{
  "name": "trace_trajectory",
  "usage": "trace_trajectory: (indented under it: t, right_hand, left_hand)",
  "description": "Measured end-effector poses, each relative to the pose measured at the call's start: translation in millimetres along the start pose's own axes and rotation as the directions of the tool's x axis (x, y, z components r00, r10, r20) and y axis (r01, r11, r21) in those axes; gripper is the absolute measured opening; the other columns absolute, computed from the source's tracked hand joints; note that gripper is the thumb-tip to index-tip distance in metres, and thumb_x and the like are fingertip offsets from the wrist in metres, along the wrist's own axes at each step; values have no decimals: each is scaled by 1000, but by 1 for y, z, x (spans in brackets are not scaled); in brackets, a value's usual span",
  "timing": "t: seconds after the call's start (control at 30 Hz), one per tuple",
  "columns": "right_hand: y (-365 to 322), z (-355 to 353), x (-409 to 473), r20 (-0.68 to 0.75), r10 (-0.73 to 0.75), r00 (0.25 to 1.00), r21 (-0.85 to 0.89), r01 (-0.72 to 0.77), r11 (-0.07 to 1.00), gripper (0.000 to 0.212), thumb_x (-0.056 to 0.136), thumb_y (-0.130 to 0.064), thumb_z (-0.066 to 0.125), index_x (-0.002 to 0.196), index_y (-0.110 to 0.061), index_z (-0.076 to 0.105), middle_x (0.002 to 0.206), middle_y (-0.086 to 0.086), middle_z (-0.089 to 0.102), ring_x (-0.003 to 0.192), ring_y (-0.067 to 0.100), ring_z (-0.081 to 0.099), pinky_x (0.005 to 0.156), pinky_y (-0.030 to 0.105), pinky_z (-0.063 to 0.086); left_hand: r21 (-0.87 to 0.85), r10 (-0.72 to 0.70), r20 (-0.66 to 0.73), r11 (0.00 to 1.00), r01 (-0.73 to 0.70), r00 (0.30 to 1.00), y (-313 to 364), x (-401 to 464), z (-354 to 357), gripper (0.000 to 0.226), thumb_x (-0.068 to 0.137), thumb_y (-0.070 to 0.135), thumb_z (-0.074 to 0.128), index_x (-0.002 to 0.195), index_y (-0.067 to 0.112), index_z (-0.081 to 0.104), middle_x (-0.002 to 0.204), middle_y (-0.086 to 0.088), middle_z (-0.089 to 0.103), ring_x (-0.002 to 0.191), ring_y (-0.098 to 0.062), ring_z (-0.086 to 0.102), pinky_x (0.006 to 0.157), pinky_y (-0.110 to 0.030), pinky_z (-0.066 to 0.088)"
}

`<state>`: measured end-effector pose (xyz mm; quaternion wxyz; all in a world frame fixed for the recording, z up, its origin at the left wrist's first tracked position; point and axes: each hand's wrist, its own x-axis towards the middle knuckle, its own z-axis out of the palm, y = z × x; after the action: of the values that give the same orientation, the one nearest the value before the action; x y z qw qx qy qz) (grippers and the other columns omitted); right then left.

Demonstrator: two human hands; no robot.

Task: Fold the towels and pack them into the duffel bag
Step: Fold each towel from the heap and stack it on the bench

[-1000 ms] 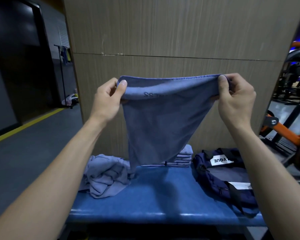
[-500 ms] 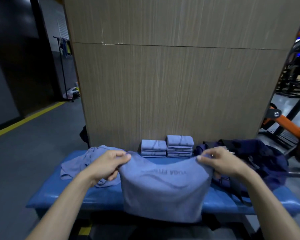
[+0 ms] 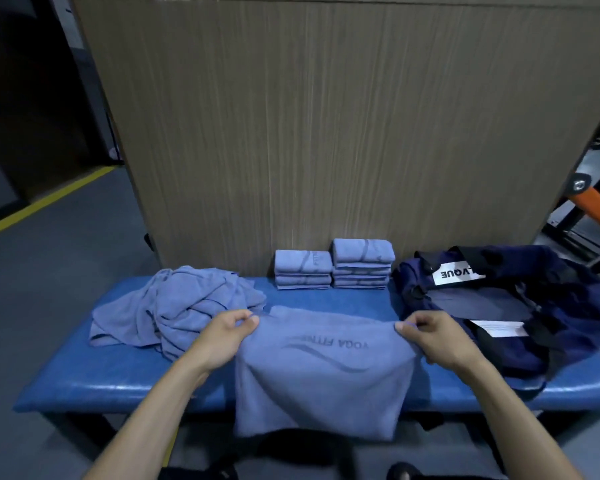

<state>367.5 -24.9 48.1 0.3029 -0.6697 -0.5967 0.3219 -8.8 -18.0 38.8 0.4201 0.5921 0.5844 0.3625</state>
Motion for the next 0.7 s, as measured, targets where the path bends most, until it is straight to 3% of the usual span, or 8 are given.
trace_trajectory:
  t: [0.07,0.13,0.23,0.33,0.47,0.57,0.7]
  right_hand:
    - [3,6,23,-124,23,992,66,-14,998,31,90,-28,73,72,-5,62,54,-1,53,43,12,43,44,23,39]
    - [11,18,47,-188,73,979,64,-62,996,30,89,-29,73,67,-12,64,56,-5,58,52,15,51,58,34,47]
    - [25,40,71,-205,154,967,-28,-163,986,28,91,-32,69,66,-21,65,68,-3,68,74,25,63,72,37,50]
    - [36,56,80,-223,178,959,-104,-204,973,25,93,-36,65,73,-22,63,82,2,70,84,30,62,69,34,44]
    - [45,68,87,-268,149,952,-130,-189,973,24,95,-36,64,76,-22,60,78,-2,67,77,25,60,61,34,41]
    - [43,70,91,-255,144,956,-132,-182,974,24,92,-37,68,74,-22,61,76,-3,67,77,24,62,61,33,42]
    - [45,68,95,-195,149,969,-89,-169,982,24,86,-31,77,70,-19,63,71,-2,67,72,20,62,62,33,46]
  left_hand:
    - [59,20,-69,998,-16,997,-7,33,3,43,102,28,58,60,21,49,59,9,42,59,-6,36,58,-27,31]
    - [96,3,-83,995,5,997,-17,62,12,39,99,39,57,65,21,49,64,3,42,65,-12,37,63,-32,30]
    - [215,-61,-108,973,83,992,-34,99,29,43,101,33,56,63,17,44,61,0,40,62,-14,34,56,-32,24]
    - [324,-137,-165,928,185,977,-46,121,38,47,100,28,56,56,14,47,55,1,51,58,-17,44,51,-31,29]
    - [333,-134,-217,921,202,967,-61,134,39,39,96,27,60,61,11,60,64,-9,67,70,-30,65,66,-37,49]
    - [437,-56,-249,885,164,967,-62,132,41,20,92,23,62,73,23,70,76,3,72,78,-20,65,70,-30,49]
    - [577,87,-186,816,37,979,-69,133,45,11,88,22,64,79,28,66,84,12,68,82,-15,63,71,-31,51]
